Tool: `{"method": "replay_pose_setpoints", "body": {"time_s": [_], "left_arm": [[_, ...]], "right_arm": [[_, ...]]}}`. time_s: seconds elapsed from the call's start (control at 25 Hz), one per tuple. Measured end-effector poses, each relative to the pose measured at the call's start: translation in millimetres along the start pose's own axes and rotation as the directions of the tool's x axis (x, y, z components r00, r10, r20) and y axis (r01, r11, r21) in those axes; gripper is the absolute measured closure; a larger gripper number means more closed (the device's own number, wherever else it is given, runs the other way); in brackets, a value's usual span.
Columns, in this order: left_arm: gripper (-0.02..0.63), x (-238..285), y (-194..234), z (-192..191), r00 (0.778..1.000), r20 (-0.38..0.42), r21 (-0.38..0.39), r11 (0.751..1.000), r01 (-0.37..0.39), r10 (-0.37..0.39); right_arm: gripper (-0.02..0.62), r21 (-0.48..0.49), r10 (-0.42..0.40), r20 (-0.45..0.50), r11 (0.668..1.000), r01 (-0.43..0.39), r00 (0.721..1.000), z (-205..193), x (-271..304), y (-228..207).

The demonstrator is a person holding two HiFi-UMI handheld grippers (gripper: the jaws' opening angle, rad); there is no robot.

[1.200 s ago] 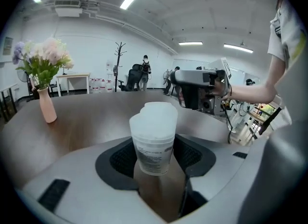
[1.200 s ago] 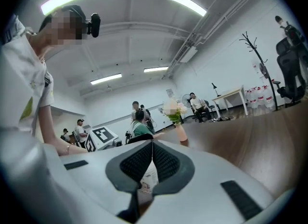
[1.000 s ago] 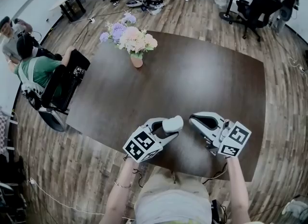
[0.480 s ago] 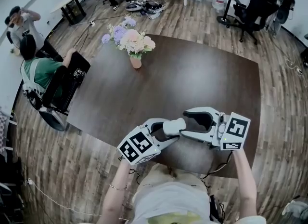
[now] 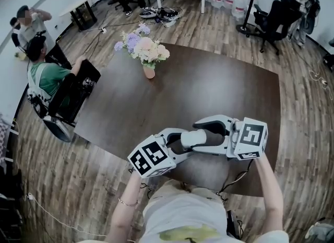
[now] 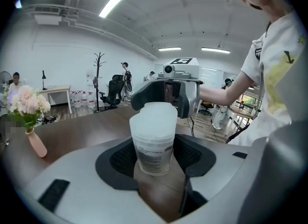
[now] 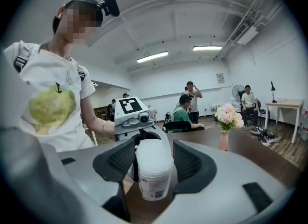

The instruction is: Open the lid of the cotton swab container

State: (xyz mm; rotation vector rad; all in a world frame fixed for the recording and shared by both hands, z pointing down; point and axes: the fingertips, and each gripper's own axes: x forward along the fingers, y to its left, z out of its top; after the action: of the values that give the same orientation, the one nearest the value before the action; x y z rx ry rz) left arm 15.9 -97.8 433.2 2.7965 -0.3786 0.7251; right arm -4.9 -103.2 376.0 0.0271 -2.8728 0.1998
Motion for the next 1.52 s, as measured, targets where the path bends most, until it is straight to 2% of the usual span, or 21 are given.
{"method": "replay_pose_setpoints", "body": {"time_s": [0.4,0.64,0.96,1.04,1.16,1.24,1.28,1.36,1.52], "left_arm": [[0.364,-2.1,-0.3,4.5,1.0,0.009,-0.003,1.0,0.008,-0.008],[0.364,-5.3,4.5,11.8,1.0,0.028,-0.003,1.0,0.004,-0.004],[0.365,-10.2,7.0,18.4,0.996,0.084,-0.036,0.999,0.034,-0.031],[0.365,-11.6,8.1,19.0,0.996,0.088,-0.024,0.999,0.026,-0.023],[0.371,-9.6,9.7,17.4,0.997,0.075,0.063,0.998,-0.03,0.025],[0.373,-10.9,4.1,17.5,0.994,0.108,0.019,1.0,0.012,-0.014],[0.373,-12.4,2.9,17.7,0.993,0.12,0.025,1.0,0.008,-0.011],[0.373,-13.1,6.7,17.0,0.992,0.121,0.076,0.996,-0.039,0.029],[0.373,-14.1,10.7,23.8,0.989,0.141,0.105,0.992,-0.064,0.049]], "right_arm": [[0.36,-0.055,0.033,-0.043,0.998,-0.036,0.999,1.0,0.9,-0.4],[0.366,0.028,0.051,-0.062,0.998,-0.049,0.997,6.4,-0.4,-8.7],[0.367,0.148,0.08,-0.014,0.986,-0.077,0.997,10.7,-1.8,-17.5],[0.367,0.189,0.087,0.006,0.978,-0.087,0.996,12.8,-1.2,-19.6],[0.37,0.298,0.101,0.095,0.946,-0.125,0.99,22.5,-1.7,-23.9],[0.37,0.316,0.108,0.101,0.939,-0.134,0.989,24.1,-0.4,-21.4],[0.37,0.352,0.111,0.107,0.925,-0.142,0.988,24.8,0.6,-21.8],[0.37,0.449,0.113,0.138,0.878,-0.164,0.984,27.6,2.0,-28.4],[0.371,0.594,0.108,0.211,0.775,-0.215,0.971,35.4,-0.7,-41.4]]}}
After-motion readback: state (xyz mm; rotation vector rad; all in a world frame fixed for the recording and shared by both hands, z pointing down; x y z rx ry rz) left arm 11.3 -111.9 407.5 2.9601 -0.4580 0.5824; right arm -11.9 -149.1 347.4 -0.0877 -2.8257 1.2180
